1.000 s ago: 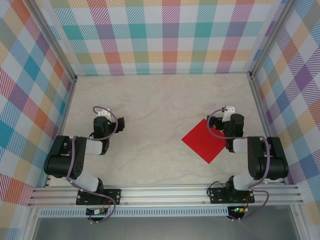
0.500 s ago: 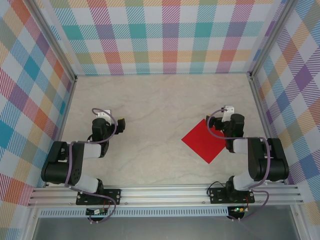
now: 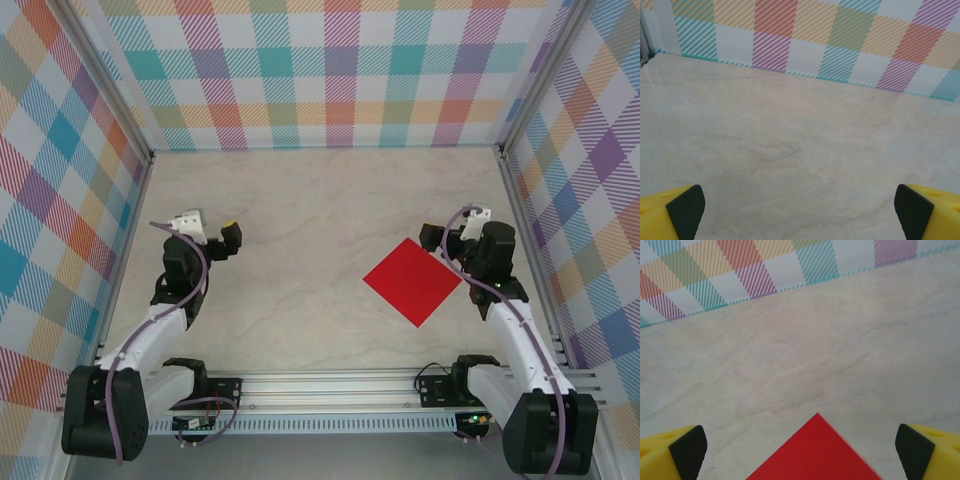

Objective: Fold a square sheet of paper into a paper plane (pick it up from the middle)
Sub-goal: Rotate the square sheet of paper at the center of the table.

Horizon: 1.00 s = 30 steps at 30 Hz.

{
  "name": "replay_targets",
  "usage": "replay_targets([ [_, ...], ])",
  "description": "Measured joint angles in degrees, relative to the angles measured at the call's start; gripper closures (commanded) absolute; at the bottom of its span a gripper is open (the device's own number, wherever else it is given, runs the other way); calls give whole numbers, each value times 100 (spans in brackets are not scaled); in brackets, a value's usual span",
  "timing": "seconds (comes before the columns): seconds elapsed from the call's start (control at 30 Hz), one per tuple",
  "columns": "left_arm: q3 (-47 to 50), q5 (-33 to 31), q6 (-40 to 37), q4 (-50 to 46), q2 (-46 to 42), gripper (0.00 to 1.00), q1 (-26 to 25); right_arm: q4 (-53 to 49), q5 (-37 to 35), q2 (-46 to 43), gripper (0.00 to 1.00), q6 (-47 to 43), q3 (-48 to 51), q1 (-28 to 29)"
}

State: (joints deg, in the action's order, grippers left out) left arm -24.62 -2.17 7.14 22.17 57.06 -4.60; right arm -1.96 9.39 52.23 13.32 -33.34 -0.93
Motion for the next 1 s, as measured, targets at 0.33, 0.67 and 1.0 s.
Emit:
replay_targets([
  [0.33, -1305, -59, 1998, -2343, -238, 0, 7, -852, 1045, 358, 0, 1963, -280, 0],
  [0.67, -870, 1252, 2828, -2498, 459, 0, 24, -1432, 1311, 2806, 1, 2332, -1386, 935],
  [1.0, -861, 2070, 2623, -2529, 1274, 0, -319, -2046, 245, 4319, 4, 2568, -2614, 1615],
])
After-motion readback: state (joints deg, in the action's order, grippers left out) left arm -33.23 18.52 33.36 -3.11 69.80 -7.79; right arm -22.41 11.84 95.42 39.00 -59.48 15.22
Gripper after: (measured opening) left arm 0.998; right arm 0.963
